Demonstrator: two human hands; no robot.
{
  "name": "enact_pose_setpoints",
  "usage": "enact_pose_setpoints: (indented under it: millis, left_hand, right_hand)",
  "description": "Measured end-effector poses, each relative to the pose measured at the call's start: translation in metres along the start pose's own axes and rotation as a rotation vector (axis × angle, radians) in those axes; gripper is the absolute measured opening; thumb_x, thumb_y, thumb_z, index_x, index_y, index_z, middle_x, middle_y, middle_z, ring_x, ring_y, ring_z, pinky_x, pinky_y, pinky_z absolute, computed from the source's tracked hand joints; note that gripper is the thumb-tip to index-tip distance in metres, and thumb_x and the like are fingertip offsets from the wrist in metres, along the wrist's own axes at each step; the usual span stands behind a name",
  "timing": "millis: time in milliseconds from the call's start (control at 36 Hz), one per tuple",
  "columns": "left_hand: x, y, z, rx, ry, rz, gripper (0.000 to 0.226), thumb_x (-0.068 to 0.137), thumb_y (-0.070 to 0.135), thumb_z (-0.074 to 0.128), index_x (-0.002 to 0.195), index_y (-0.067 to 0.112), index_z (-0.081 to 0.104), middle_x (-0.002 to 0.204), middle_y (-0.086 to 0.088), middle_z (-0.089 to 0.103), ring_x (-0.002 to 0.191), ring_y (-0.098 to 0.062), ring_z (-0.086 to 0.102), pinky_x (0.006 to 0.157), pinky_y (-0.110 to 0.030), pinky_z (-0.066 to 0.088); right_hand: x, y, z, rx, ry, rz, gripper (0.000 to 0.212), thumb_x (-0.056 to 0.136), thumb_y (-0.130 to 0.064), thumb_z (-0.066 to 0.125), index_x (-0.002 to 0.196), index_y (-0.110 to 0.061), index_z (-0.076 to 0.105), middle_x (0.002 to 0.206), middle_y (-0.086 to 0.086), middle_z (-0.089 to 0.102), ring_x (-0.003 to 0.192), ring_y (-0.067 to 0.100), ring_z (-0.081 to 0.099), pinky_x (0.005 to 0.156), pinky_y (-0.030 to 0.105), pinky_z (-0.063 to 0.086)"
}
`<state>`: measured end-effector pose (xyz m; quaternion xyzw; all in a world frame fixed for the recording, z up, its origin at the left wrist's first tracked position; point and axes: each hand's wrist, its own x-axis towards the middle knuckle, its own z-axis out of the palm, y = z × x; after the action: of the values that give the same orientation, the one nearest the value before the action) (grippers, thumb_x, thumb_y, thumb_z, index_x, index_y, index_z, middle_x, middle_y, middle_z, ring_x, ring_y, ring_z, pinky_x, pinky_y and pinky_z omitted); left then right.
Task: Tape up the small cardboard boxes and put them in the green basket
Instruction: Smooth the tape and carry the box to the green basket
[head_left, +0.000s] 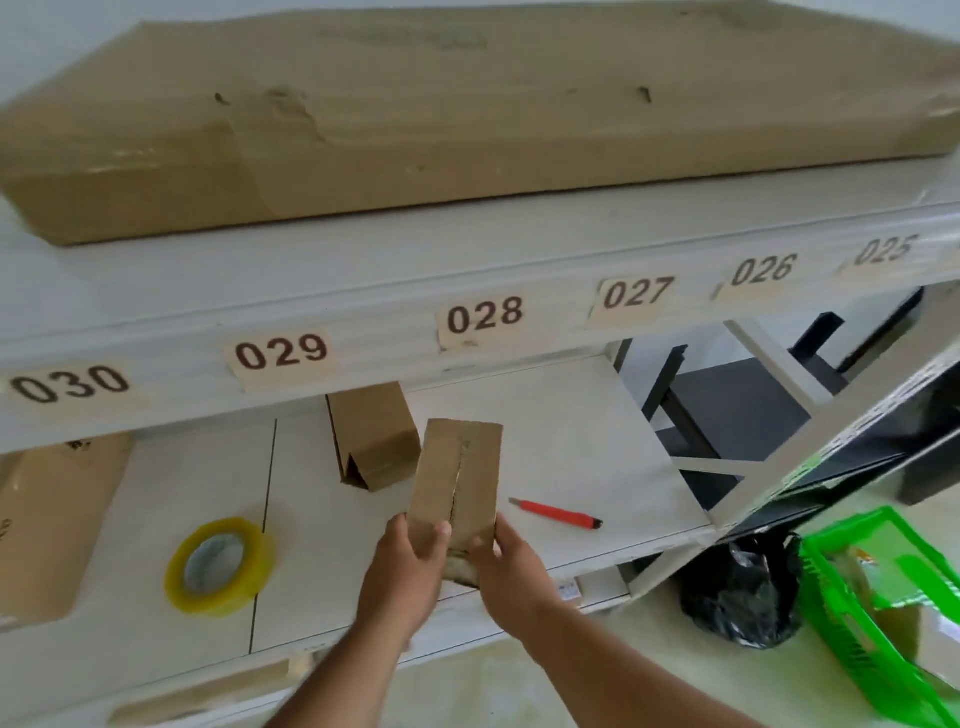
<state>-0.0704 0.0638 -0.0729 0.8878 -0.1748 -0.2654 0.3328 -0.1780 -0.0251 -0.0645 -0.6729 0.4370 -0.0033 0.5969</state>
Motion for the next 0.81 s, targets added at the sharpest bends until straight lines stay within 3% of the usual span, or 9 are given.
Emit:
enact_pose_setpoints:
  millis: [83, 194, 250, 361, 528, 667, 806]
  left_hand:
    - [-0.015, 0.002, -0.011, -0.007, -0.012, 0.058, 0.045, 0.089, 0.065, 0.053, 0.126, 0.040, 0.049, 0.112, 0.016, 0.064, 0.097, -0.005, 0.062, 0.075, -0.028, 0.047]
    - [-0.042, 0.014, -0.018, 0.006, -0.003, 0.105, 0.052, 0.086, 0.069, 0.054, 0.132, 0.046, 0.044, 0.117, 0.016, 0.063, 0.100, -0.006, 0.063, 0.079, -0.030, 0.050]
    - [-0.053, 0.020, -0.020, 0.019, 0.012, 0.112, 0.052, 0.087, 0.067, 0.055, 0.133, 0.044, 0.044, 0.118, 0.014, 0.062, 0.099, -0.008, 0.062, 0.077, -0.031, 0.048]
    - [-0.081, 0.040, -0.021, 0.096, -0.014, 0.179, 0.047, 0.090, 0.064, 0.053, 0.131, 0.043, 0.044, 0.115, 0.013, 0.060, 0.093, -0.006, 0.059, 0.069, -0.027, 0.044]
    - [-0.098, 0.053, -0.021, 0.106, -0.113, 0.274, 0.050, 0.086, 0.070, 0.051, 0.128, 0.043, 0.048, 0.111, 0.015, 0.062, 0.096, -0.004, 0.061, 0.078, -0.031, 0.052]
    - [-0.123, 0.067, -0.011, 0.076, -0.204, 0.374, 0.046, 0.083, 0.068, 0.055, 0.120, 0.040, 0.055, 0.109, 0.012, 0.065, 0.094, -0.005, 0.064, 0.080, -0.033, 0.056]
    - [-0.153, 0.079, 0.006, 0.061, -0.300, 0.454, 0.037, 0.091, 0.057, 0.057, 0.120, 0.035, 0.057, 0.108, 0.012, 0.067, 0.095, -0.007, 0.065, 0.079, -0.030, 0.055]
  right_hand:
    - [-0.012, -0.011, -0.008, -0.002, -0.004, -0.036, 0.034, 0.104, -0.034, 0.043, 0.137, -0.039, 0.049, 0.116, -0.015, 0.070, 0.102, 0.008, 0.066, 0.081, 0.025, 0.053]
    - [-0.039, -0.016, -0.017, 0.053, -0.003, -0.027, 0.030, 0.101, -0.036, 0.047, 0.131, -0.034, 0.049, 0.116, -0.014, 0.068, 0.106, 0.011, 0.065, 0.096, 0.036, 0.053]
    - [-0.052, -0.016, -0.017, 0.082, 0.014, -0.026, 0.028, 0.101, -0.037, 0.047, 0.128, -0.034, 0.050, 0.113, -0.016, 0.068, 0.102, 0.008, 0.066, 0.097, 0.036, 0.054]
    - [-0.084, -0.012, -0.033, 0.102, 0.071, -0.029, 0.023, 0.102, -0.039, 0.047, 0.124, -0.032, 0.050, 0.109, -0.014, 0.067, 0.098, 0.006, 0.064, 0.088, 0.030, 0.054]
    - [-0.112, -0.001, -0.052, 0.143, 0.122, -0.016, 0.032, 0.091, -0.053, 0.049, 0.118, -0.037, 0.054, 0.112, -0.008, 0.070, 0.104, 0.016, 0.067, 0.095, 0.046, 0.057]
    - [-0.156, 0.009, -0.064, 0.221, 0.255, 0.002, 0.028, 0.095, -0.043, 0.052, 0.121, -0.035, 0.058, 0.105, -0.008, 0.070, 0.091, 0.014, 0.067, 0.084, 0.036, 0.058]
    - [-0.192, 0.028, -0.080, 0.233, 0.363, 0.026, 0.034, 0.094, -0.045, 0.050, 0.126, -0.035, 0.057, 0.111, -0.008, 0.071, 0.100, 0.014, 0.069, 0.093, 0.042, 0.058]
